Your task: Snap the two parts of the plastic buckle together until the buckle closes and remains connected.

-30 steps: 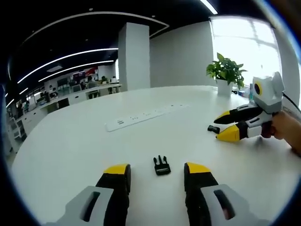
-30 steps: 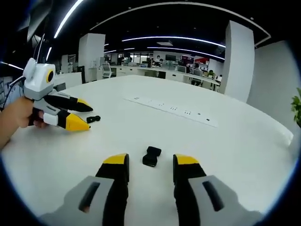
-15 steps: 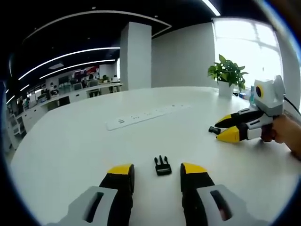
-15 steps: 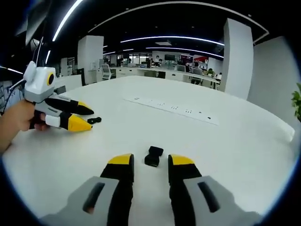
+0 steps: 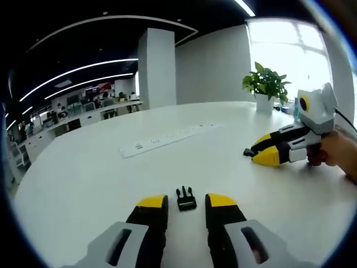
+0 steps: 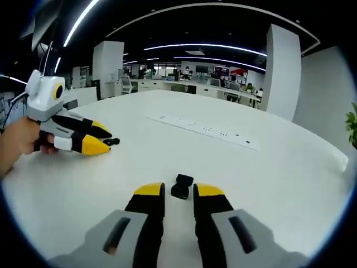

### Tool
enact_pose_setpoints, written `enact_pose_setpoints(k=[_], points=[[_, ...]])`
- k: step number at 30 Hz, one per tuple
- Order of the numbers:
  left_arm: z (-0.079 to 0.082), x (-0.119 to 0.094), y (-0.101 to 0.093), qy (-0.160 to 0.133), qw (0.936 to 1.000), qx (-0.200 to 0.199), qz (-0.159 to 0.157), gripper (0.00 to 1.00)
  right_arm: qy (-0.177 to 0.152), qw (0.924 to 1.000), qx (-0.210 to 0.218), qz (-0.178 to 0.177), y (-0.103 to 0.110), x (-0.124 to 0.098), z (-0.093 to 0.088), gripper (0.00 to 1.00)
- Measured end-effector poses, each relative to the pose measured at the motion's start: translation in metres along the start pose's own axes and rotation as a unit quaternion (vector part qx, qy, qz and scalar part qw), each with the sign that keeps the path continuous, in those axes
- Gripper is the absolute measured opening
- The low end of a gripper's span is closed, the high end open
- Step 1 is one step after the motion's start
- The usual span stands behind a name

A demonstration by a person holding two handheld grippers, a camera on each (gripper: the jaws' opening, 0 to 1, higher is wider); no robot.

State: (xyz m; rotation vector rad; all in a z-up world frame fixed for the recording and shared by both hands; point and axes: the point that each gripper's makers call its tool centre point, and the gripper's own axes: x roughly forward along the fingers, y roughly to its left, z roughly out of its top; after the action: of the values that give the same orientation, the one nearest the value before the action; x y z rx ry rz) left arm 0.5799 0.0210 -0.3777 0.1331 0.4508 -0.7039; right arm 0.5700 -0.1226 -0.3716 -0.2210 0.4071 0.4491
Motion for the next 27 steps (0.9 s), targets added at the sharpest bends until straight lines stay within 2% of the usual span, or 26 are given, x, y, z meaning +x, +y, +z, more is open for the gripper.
enact_pose_setpoints(k=[6,9,13,18,23,27], points=[[-0.0006,-0.0004,-0.0014,0.001,1.0000,-0.003,-0.002,0.22,0.000,0.9999,0.010,-0.004,-0.0002,-0.0020,-0.0021,0.24],[-0.0013,-0.0003,-0.0025,0.001,1.0000,-0.005,-0.003,0.21,0.002,0.9995,0.031,0.011,0.0059,-0.0024,-0.0037,0.24],[-0.0013,0.0006,-0.0038,0.000,1.0000,-0.005,-0.001,0.20,0.001,0.9995,0.033,0.003,0.0022,-0.0016,-0.0027,0.26],[-0.0014,0.0011,-0.0045,0.000,1.0000,-0.005,0.000,0.18,0.002,0.9994,0.033,-0.004,0.0004,-0.0014,-0.0026,0.22],[-0.0016,0.0011,-0.0043,0.000,1.0000,-0.010,0.001,0.16,0.002,0.9994,0.034,-0.011,0.0003,0.0005,-0.0011,0.24],[-0.0014,0.0012,-0.0040,0.000,0.9999,-0.011,0.002,0.14,0.003,0.9994,0.033,-0.012,0.0004,0.0011,-0.0004,0.19]])
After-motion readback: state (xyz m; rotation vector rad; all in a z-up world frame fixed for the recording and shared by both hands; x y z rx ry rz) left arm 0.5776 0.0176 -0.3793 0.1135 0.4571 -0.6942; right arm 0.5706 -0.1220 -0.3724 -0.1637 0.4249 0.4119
